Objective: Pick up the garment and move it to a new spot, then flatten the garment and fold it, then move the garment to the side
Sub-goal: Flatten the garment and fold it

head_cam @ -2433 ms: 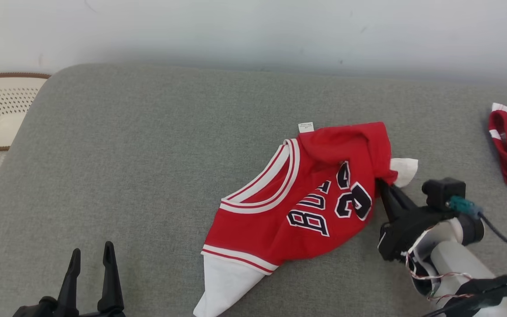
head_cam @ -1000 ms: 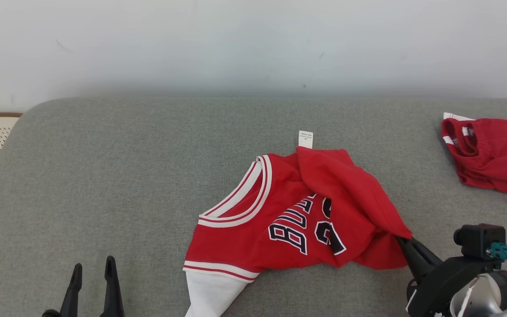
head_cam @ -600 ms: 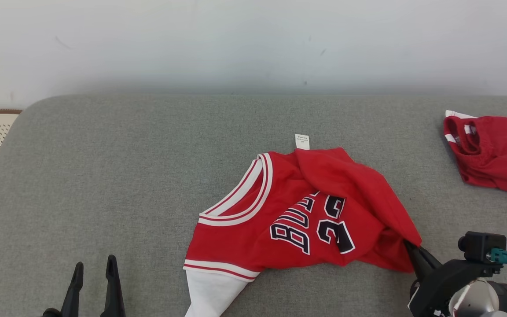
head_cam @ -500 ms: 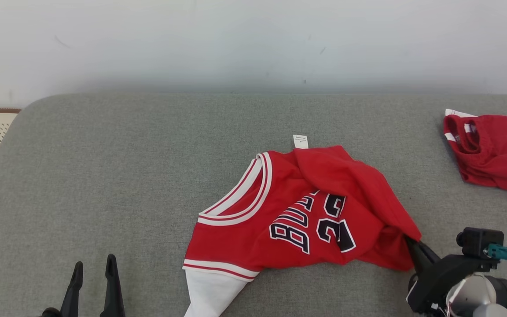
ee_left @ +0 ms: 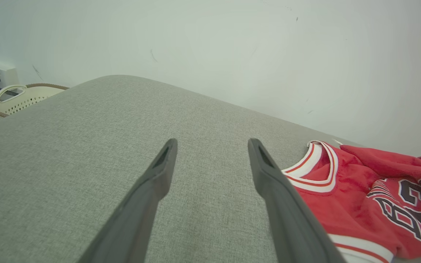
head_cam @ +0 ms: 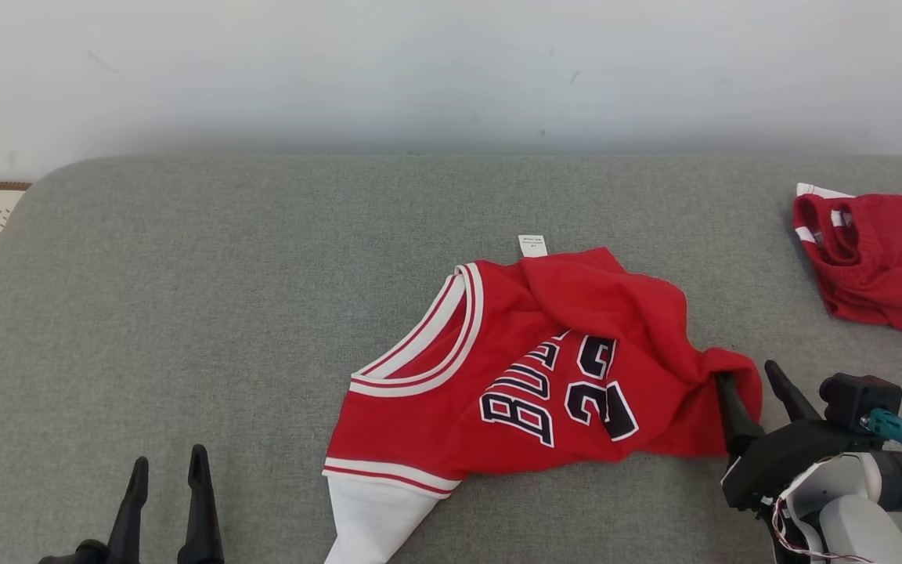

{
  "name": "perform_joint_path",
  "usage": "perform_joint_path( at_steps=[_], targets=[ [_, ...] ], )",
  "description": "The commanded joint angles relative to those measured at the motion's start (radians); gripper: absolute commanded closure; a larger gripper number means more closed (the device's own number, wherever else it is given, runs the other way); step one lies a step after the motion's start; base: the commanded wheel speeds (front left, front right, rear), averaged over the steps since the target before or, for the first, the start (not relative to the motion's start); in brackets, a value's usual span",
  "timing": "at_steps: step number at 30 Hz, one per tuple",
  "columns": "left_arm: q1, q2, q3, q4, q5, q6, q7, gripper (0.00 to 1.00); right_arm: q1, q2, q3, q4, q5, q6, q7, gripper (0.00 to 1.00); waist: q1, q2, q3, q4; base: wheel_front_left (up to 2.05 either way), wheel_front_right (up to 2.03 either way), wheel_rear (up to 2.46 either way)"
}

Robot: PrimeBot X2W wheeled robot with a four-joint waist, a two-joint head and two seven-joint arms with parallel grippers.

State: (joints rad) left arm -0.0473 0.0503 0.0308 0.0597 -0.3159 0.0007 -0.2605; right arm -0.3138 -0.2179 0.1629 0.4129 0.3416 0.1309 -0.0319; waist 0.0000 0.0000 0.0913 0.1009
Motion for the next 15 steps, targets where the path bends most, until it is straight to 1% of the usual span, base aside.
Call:
perform_joint_path(
  at_steps=[1,6,10,13,15],
  targets=[
    [-0.001,0.001,0.006,0.001,0.008,-0.002,-0.003,0.0,-0.001,0.001,0.004,-0.001,0.001,0.0,-0.027,0.0,0.0,0.0,-0.001,-0.002,0.0,0.0,0.0],
    [0.002,0.001,0.01,-0.003,0.013,-0.002,-0.003,0.0,0.014,0.003,0.003,-0.035,0.004,0.0,-0.128,0.0,0.0,0.0,-0.005,-0.011,0.0,0.0,0.0],
    [0.004,0.001,0.012,-0.005,0.014,-0.003,-0.003,0.0,0.033,0.012,-0.008,-0.079,-0.001,0.0,-0.177,0.0,0.0,0.0,-0.01,-0.017,0.0,0.0,0.0],
    [0.008,0.001,0.014,-0.006,0.016,-0.005,-0.003,0.0,0.061,0.019,-0.003,-0.105,0.005,0.0,-0.173,0.0,0.0,0.0,-0.015,-0.019,0.0,0.0,0.0],
    [0.01,0.001,0.014,-0.006,0.017,-0.004,-0.003,0.0,0.086,0.018,0.009,-0.106,0.018,0.0,-0.126,0.0,0.0,0.0,-0.018,-0.021,0.0,0.0,0.0]
  ],
)
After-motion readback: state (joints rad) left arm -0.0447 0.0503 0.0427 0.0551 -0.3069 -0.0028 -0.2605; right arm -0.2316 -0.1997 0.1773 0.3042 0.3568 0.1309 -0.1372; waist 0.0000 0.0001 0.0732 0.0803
